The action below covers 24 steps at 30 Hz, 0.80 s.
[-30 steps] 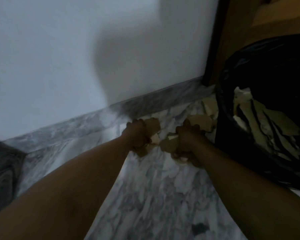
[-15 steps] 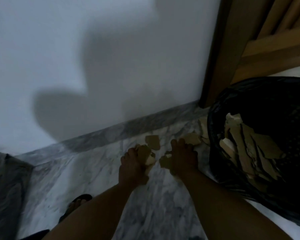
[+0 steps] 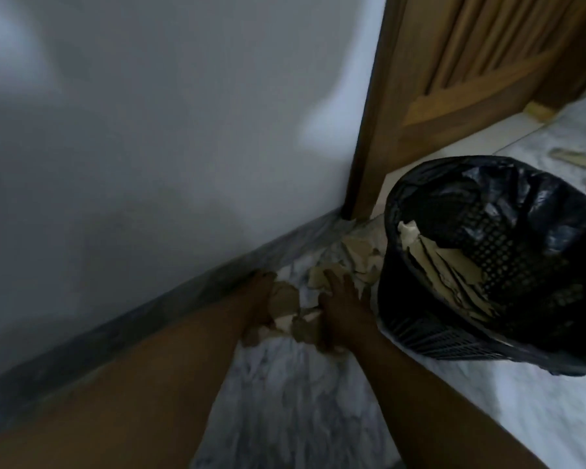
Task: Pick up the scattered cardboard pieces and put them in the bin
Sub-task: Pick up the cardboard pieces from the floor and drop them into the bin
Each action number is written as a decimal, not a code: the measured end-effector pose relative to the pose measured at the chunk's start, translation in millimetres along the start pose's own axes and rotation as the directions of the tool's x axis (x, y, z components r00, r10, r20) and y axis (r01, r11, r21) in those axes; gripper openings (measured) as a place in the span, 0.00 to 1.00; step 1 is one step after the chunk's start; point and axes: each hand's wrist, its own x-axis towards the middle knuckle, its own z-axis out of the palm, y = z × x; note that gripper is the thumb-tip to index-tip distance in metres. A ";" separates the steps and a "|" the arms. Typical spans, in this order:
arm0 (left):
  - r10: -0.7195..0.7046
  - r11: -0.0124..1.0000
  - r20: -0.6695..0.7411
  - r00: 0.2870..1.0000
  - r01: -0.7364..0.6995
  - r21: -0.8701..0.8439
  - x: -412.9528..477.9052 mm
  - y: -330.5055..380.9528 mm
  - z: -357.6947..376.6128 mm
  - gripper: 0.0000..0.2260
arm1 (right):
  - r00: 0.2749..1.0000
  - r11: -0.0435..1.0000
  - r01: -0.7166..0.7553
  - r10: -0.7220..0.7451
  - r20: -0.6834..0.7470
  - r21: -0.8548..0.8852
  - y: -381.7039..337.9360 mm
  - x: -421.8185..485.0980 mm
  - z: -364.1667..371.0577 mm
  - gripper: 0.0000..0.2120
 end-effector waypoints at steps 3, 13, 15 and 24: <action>-0.002 0.998 -0.002 1.000 0.002 0.061 3.3 -4.5 5.1 0.32 | 0.993 0.995 0.014 -0.002 0.118 -0.096 -0.5 34.4 -18.3 0.44; 0.011 0.978 0.060 0.998 -0.023 0.207 23.6 -16.0 10.5 0.31 | 0.959 0.994 -0.093 0.105 0.263 -0.055 -20.1 42.5 -28.7 0.39; 0.046 0.983 0.065 0.997 -0.057 0.176 23.5 -11.3 15.1 0.31 | 0.958 0.994 -0.076 0.095 0.271 -0.081 -19.9 31.4 -23.4 0.39; 0.091 0.981 -0.012 0.996 -0.088 0.172 5.5 7.2 14.8 0.25 | 0.990 0.999 -0.045 0.043 0.138 0.006 0.6 8.7 -6.3 0.36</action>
